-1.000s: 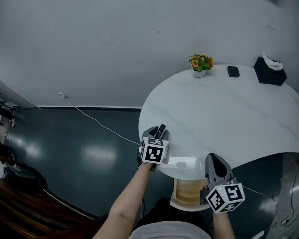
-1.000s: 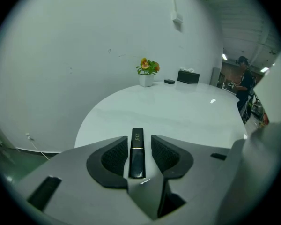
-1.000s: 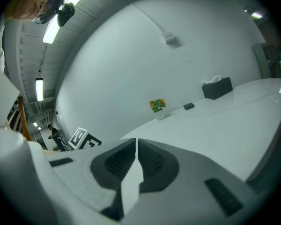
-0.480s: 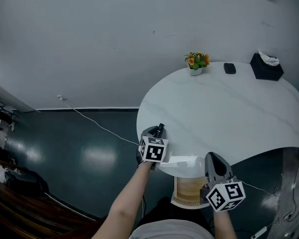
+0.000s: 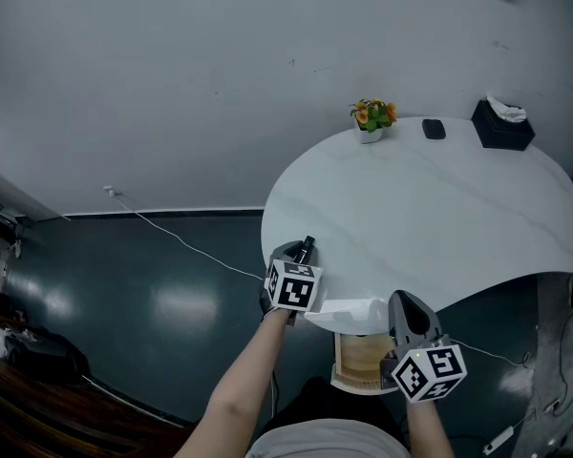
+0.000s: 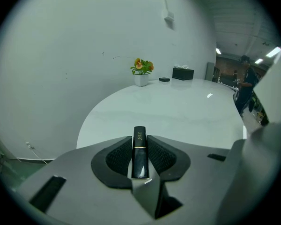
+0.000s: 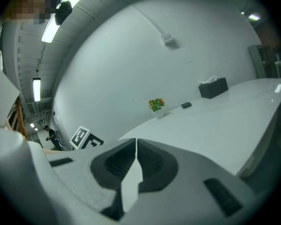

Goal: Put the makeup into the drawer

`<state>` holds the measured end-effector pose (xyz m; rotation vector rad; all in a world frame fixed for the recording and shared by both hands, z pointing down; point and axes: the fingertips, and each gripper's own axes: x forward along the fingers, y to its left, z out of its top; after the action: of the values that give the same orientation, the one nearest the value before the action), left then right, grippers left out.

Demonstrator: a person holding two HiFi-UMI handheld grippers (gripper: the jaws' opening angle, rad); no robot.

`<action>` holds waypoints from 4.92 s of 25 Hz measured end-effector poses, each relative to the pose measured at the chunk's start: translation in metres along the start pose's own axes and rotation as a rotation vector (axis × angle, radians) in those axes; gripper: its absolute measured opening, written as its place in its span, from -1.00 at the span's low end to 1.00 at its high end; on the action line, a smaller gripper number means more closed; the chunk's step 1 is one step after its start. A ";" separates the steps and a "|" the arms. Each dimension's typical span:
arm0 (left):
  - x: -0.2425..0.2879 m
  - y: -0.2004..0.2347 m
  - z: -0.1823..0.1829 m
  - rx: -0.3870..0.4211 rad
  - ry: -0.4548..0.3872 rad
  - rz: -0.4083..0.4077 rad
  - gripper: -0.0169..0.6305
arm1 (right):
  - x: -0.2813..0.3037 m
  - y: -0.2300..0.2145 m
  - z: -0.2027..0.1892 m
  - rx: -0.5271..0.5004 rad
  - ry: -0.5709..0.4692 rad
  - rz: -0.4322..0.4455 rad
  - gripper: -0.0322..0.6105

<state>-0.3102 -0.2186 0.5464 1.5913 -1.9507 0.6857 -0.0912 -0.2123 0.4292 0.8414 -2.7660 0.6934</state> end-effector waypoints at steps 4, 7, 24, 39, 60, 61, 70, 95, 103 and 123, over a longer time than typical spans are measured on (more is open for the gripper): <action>-0.015 0.000 0.004 0.005 -0.035 -0.009 -0.63 | -0.007 0.005 -0.004 -0.005 -0.003 -0.024 -0.89; -0.028 -0.001 0.006 0.004 -0.064 -0.019 -0.63 | -0.015 0.009 -0.007 -0.003 -0.013 -0.043 -0.89; -0.113 -0.017 -0.005 0.025 -0.189 -0.085 -0.63 | -0.072 0.054 -0.023 0.003 -0.094 -0.116 -0.89; -0.170 -0.050 -0.033 0.105 -0.236 -0.176 -0.63 | -0.133 0.079 -0.046 0.041 -0.174 -0.216 -0.89; -0.175 -0.180 -0.072 0.273 -0.162 -0.438 -0.63 | -0.225 0.042 -0.078 0.122 -0.219 -0.442 -0.89; -0.174 -0.187 -0.074 0.281 -0.155 -0.451 -0.63 | -0.229 0.039 -0.078 0.126 -0.219 -0.452 -0.89; -0.154 -0.244 -0.096 0.406 -0.085 -0.548 -0.63 | -0.252 -0.001 -0.077 0.166 -0.247 -0.519 -0.89; -0.056 -0.308 -0.141 0.561 0.142 -0.590 -0.63 | -0.246 -0.091 -0.087 0.255 -0.154 -0.544 -0.89; -0.026 -0.314 -0.165 0.600 0.219 -0.586 -0.63 | -0.237 -0.107 -0.099 0.274 -0.105 -0.544 -0.89; 0.020 -0.339 -0.200 0.687 0.361 -0.633 -0.63 | -0.227 -0.125 -0.122 0.326 -0.032 -0.556 -0.89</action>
<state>0.0358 -0.1580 0.7255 2.1301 -0.8907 1.3198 0.1699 -0.1358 0.5190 1.6051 -2.2876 1.0194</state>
